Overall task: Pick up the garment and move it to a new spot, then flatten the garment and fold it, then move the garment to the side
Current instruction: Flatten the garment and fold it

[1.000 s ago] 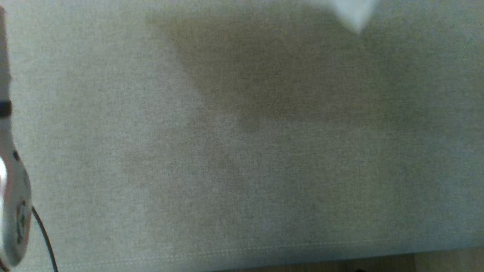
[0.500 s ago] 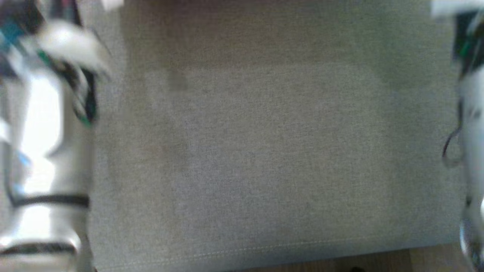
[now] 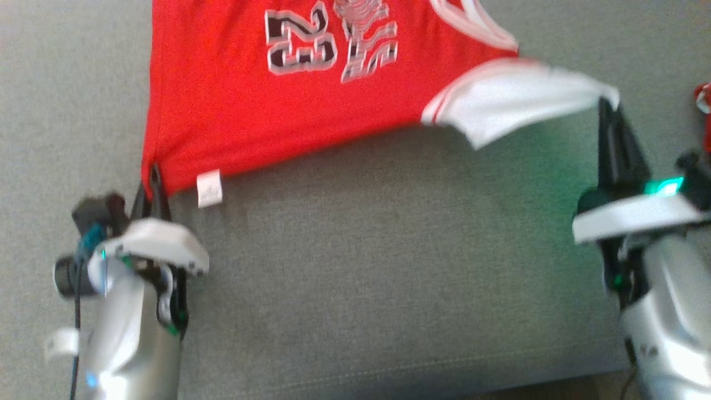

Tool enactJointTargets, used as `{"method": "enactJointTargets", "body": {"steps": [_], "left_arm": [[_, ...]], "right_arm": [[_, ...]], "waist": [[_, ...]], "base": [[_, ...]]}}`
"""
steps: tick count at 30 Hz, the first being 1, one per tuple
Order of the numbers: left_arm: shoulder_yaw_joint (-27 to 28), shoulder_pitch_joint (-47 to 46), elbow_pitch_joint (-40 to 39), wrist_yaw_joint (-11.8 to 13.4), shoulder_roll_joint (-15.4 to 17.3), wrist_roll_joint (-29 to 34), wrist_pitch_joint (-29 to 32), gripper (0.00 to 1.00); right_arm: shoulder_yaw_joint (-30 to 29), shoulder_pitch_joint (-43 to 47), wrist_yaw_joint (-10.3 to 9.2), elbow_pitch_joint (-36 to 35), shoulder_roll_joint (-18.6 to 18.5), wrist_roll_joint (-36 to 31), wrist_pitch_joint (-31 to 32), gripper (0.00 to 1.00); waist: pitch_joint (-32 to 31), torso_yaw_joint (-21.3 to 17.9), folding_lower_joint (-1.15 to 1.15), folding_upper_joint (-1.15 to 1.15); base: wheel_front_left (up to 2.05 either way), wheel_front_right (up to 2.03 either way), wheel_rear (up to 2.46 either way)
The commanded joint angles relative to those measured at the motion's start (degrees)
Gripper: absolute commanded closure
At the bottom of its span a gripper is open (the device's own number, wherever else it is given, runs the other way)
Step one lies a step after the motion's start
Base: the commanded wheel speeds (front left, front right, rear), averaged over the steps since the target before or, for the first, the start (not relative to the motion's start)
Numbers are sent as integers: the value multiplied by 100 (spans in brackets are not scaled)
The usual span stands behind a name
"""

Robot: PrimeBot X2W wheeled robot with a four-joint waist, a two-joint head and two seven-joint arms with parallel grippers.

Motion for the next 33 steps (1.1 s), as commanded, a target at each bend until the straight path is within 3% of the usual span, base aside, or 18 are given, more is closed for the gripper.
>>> {"method": "enactJointTargets", "body": {"steps": [1, 13, 22, 28, 33], "left_arm": [[241, 18, -205, 72, 141, 9, -29, 100], [467, 1484, -458, 159, 46, -57, -29, 100], [164, 2318, -530, 349, 41, -429, -29, 100], [30, 2563, -983, 400, 41, -435, -29, 100], [-178, 2158, -1536, 395, 41, -325, -29, 100]], "right_arm": [[51, 29, -5, -219, -19, 54, -18, 100], [266, 1800, -5, -466, 77, 244, 311, 100], [309, 2801, -5, -630, 54, 323, 658, 100], [137, 2755, -5, -957, 97, 287, 604, 100], [161, 1970, -5, -1095, 183, 172, 546, 100]], "waist": [[-175, -58, 0, 0], [-957, -234, 0, 0], [-1239, -241, 0, 0], [-1203, -152, 0, 0], [-991, 40, 0, 0]], "base": [[0, 0, 0], [0, 0, 0], [0, 0, 0], [0, 0, 0], [0, 0, 0]]}}
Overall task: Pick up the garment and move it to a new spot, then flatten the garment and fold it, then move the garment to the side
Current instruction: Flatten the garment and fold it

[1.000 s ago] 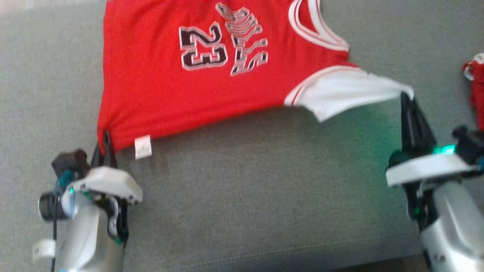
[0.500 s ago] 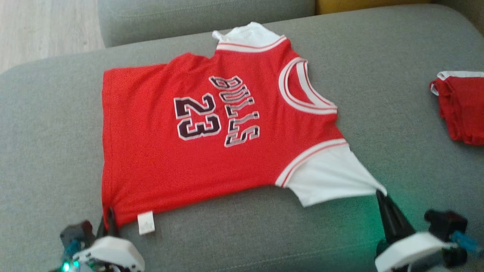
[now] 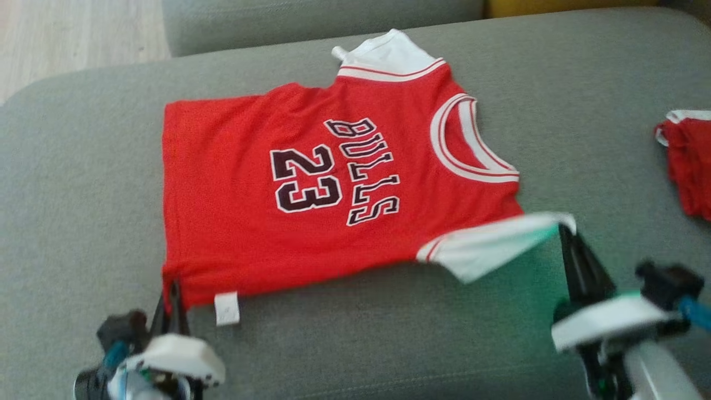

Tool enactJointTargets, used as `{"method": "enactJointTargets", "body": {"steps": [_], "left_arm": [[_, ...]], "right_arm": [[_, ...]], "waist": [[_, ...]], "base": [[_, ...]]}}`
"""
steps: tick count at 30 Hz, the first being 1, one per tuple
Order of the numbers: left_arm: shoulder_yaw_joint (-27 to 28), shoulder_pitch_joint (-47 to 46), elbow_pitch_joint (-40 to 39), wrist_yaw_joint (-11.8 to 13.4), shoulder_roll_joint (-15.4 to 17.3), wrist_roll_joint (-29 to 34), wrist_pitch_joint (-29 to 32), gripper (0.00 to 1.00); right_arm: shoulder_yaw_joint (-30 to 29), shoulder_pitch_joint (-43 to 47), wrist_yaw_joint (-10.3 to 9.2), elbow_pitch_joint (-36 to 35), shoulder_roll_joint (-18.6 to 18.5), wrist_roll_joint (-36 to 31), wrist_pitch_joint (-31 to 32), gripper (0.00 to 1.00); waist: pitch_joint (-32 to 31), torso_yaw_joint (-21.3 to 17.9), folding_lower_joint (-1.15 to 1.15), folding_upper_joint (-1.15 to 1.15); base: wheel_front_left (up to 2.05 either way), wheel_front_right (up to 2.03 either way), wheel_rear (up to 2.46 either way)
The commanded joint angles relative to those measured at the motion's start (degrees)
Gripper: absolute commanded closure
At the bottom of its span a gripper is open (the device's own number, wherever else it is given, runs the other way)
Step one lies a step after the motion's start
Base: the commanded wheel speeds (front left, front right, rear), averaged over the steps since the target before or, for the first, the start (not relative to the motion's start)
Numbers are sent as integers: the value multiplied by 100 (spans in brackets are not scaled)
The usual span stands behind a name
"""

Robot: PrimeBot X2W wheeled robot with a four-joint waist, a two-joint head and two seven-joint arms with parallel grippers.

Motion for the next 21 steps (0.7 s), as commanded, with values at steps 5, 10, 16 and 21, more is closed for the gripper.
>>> {"method": "enactJointTargets", "body": {"steps": [5, 10, 16, 21], "left_arm": [[-24, -977, -120, -30, 91, 173, -32, 100], [-61, -1490, 169, -80, 91, 211, -33, 100], [-194, -2132, 562, -133, 91, 293, -33, 100], [-171, -2696, 852, -185, 91, 451, -33, 100]], "right_arm": [[126, -1189, -5, 225, -112, -289, -181, 100], [71, -1860, -5, 800, -61, -330, -320, 100], [150, -2785, -5, 1589, -31, -450, -492, 100], [284, -3594, -5, 2209, -7, -705, -601, 100]], "waist": [[293, 227, 0, 0], [491, 314, 0, 0], [857, 382, 0, 0], [1263, 413, 0, 0]], "base": [[0, 0, 0], [0, 0, 0], [0, 0, 0], [0, 0, 0]]}}
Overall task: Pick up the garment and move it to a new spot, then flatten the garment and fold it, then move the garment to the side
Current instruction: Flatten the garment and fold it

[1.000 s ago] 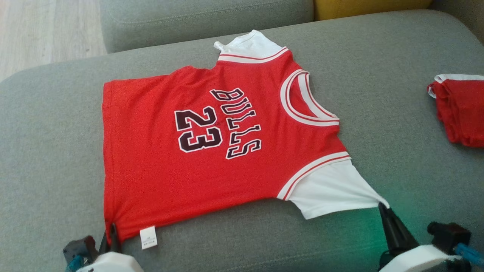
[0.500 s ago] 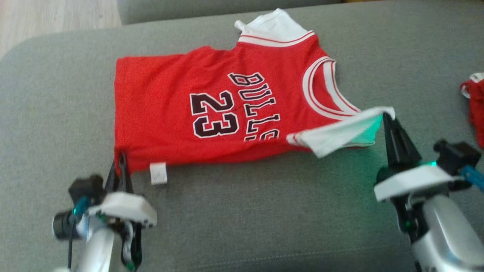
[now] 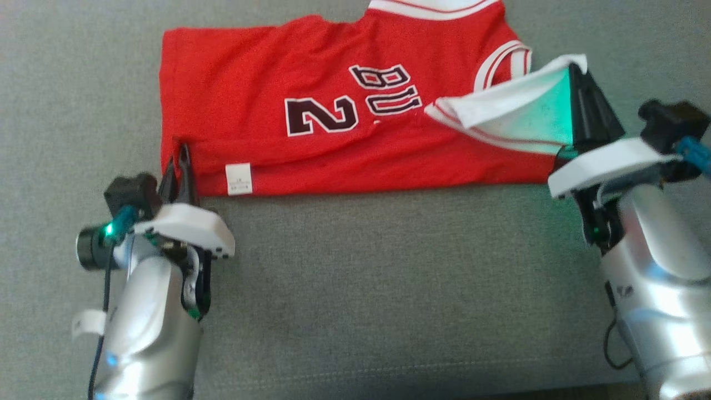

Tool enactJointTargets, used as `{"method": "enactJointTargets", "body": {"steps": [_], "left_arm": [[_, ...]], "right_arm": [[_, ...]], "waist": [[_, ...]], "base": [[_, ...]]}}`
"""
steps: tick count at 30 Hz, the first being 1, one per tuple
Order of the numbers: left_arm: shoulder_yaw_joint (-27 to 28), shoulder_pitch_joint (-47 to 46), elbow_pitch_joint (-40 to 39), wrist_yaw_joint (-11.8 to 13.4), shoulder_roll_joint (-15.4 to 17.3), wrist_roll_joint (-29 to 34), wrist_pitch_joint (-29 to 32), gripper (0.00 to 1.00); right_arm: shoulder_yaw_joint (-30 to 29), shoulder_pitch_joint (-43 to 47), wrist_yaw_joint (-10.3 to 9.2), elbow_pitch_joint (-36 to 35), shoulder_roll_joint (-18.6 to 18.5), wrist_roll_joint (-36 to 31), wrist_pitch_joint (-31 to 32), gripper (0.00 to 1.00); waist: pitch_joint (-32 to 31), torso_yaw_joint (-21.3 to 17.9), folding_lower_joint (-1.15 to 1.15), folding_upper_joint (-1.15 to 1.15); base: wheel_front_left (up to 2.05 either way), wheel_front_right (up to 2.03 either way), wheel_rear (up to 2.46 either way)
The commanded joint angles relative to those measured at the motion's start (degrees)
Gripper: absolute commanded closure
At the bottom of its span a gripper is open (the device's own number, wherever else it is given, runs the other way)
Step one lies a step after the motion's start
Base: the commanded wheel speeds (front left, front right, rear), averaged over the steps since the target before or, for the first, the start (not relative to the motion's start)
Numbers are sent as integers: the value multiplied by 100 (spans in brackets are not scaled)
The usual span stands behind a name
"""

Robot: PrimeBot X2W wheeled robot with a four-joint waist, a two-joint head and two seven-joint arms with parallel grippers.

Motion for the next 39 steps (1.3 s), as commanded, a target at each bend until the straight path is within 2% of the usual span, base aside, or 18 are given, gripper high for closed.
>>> {"method": "enactJointTargets", "body": {"steps": [1, 6, 7, 8, 9, 10, 15, 22, 26, 34, 39], "left_arm": [[157, -191, -115, -28, 104, 60, -33, 100], [199, -409, 99, -22, 104, 75, -33, 100], [211, -429, 116, -12, 104, 69, -33, 72], [228, -437, 120, 2, 104, 47, -33, 33], [237, -431, 121, 11, 104, 17, -33, 0], [232, -411, 118, 17, 104, -7, -33, 0], [271, -205, -136, 127, 104, -243, -33, 0], [219, 473, -538, 310, 104, -497, -33, 0], [128, 785, -651, 356, 104, -570, -33, 0], [76, 962, -737, 403, 104, -595, -33, 0], [91, 930, -727, 398, 104, -580, -33, 0]], "right_arm": [[80, -129, -5, -65, 6, -47, -84, 100], [88, -444, -5, 385, 42, -249, -111, 100], [78, -476, -5, 452, 70, -264, -112, 100], [55, -498, -5, 525, 106, -259, -113, 65], [25, -519, -5, 560, 137, -258, -113, 5], [19, -528, -5, 583, 164, -264, -114, 0], [-180, -409, -5, 371, 180, -358, -115, 0], [-304, 381, -5, 147, 262, -480, -115, 0], [-587, 792, -5, 143, 346, -395, -115, 0], [-679, 1012, -5, 293, 459, -424, -116, 0], [-560, 927, -5, 628, 525, -484, -116, 0]], "waist": [[128, 30, 0, 0], [235, 58, 0, 0], [244, 57, 0, 0], [249, 55, 0, 0], [247, 52, 0, 0], [245, 49, 0, 0], [191, 51, 0, 0], [-72, 27, 0, 0], [-129, -4, 0, 0], [-56, -39, 0, 0], [3, -7, 0, 0]], "base": [[0, 0, 0], [0, 0, 0], [0, 0, 0], [0, 0, 0], [0, 0, 0], [0, 0, 0], [0, 0, 0], [0, 0, 0], [0, 0, 0], [0, 0, 0], [0, 0, 0]]}}
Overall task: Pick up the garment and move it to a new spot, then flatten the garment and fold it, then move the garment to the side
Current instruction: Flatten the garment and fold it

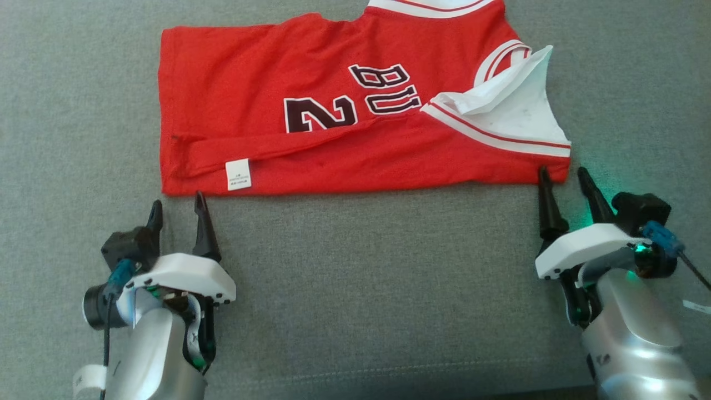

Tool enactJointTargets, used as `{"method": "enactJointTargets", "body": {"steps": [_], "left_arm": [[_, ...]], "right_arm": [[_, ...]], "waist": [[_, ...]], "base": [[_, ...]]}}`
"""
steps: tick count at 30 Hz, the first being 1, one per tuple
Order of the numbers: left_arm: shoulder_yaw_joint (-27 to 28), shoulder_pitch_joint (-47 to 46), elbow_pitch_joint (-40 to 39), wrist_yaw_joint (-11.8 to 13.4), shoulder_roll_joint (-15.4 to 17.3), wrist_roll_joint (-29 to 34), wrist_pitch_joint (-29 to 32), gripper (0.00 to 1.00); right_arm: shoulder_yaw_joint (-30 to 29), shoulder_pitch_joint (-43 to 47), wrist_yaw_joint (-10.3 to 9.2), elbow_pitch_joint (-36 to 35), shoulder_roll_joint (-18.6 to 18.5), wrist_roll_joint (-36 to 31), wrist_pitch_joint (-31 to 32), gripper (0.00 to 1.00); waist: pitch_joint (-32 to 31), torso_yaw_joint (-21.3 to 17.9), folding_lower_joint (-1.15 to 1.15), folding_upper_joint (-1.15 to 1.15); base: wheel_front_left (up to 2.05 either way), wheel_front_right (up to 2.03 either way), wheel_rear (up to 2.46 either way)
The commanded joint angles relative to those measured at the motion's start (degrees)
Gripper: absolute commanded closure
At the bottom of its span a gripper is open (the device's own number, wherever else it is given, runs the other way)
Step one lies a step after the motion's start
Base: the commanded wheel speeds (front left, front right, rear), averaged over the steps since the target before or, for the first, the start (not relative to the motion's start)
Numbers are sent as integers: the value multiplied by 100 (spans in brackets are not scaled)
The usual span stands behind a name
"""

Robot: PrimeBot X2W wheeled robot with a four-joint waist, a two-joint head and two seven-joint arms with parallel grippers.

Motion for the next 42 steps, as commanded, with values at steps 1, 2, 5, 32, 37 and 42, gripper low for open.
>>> {"method": "enactJointTargets", "body": {"steps": [1, 2, 5, 32, 37, 42], "left_arm": [[177, -61, -136, 22, 106, 14, -30, 0], [175, -67, -118, 13, 106, 13, -30, 0], [174, -80, -84, -21, 106, 30, -30, 0], [-228, -189, 229, -748, 106, -456, -30, 0], [-182, -194, 79, -849, 106, -532, -30, 0], [-154, -115, 21, -944, 106, -588, -30, 0]], "right_arm": [[125, -120, -5, -72, 81, -22, -61, 0], [146, -142, -5, -26, 90, -27, -61, 15], [189, -229, -5, 89, 108, -5, -61, 100], [114, -582, -5, -351, -65, 375, -61, 100], [107, -631, -5, -367, -45, 359, -61, 100], [73, -633, -5, -332, -39, 368, -61, 100]], "waist": [[19, 12, 0, 0], [29, 20, 0, 0], [68, 33, 0, 0], [230, -148, 0, 0], [268, -161, 0, 0], [235, -120, 0, 0]], "base": [[0, 0, 0], [0, 0, 0], [0, 0, 0], [0, 0, 0], [0, 0, 0], [0, 0, 0]]}}
